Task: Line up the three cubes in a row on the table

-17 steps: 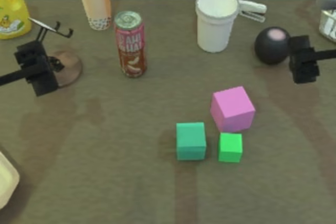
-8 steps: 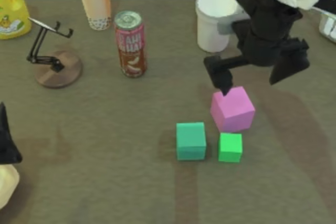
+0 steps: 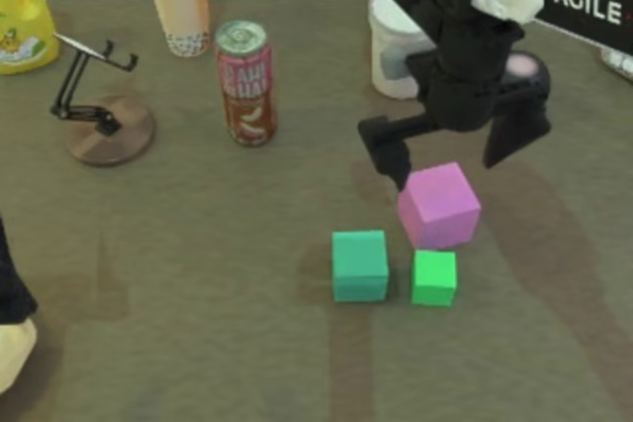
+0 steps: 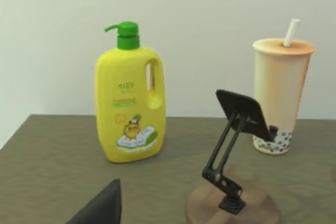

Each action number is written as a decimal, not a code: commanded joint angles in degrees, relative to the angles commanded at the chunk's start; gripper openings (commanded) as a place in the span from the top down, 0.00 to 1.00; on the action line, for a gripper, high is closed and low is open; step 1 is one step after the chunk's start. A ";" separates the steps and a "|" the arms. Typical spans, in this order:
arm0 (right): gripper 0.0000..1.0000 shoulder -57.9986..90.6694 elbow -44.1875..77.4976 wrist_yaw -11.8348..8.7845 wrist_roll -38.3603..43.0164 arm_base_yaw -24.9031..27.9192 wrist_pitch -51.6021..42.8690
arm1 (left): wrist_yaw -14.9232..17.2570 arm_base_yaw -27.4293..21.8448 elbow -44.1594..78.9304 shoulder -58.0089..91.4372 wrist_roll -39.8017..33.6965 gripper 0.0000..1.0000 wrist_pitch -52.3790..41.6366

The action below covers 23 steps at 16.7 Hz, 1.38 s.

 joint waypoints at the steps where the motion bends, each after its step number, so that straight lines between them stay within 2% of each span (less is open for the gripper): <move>1: 0.00 0.00 0.00 0.00 0.00 0.00 0.00 | 0.00 0.00 0.00 0.00 0.00 0.00 0.00; 5: 0.00 0.65 -1.91 0.01 -0.13 -0.16 2.39 | 0.00 0.00 0.00 0.00 0.00 0.00 0.00; 11: 0.00 5.01 -10.29 0.05 0.10 0.03 15.62 | 0.00 0.00 0.00 0.00 0.00 0.00 0.00; 16: 0.00 5.68 -11.34 0.06 0.15 0.08 17.02 | 0.00 0.00 0.00 0.00 0.00 0.00 0.00; 23: 0.53 5.68 -11.34 0.06 0.15 0.08 17.02 | 0.00 0.00 0.00 0.00 0.00 0.00 0.00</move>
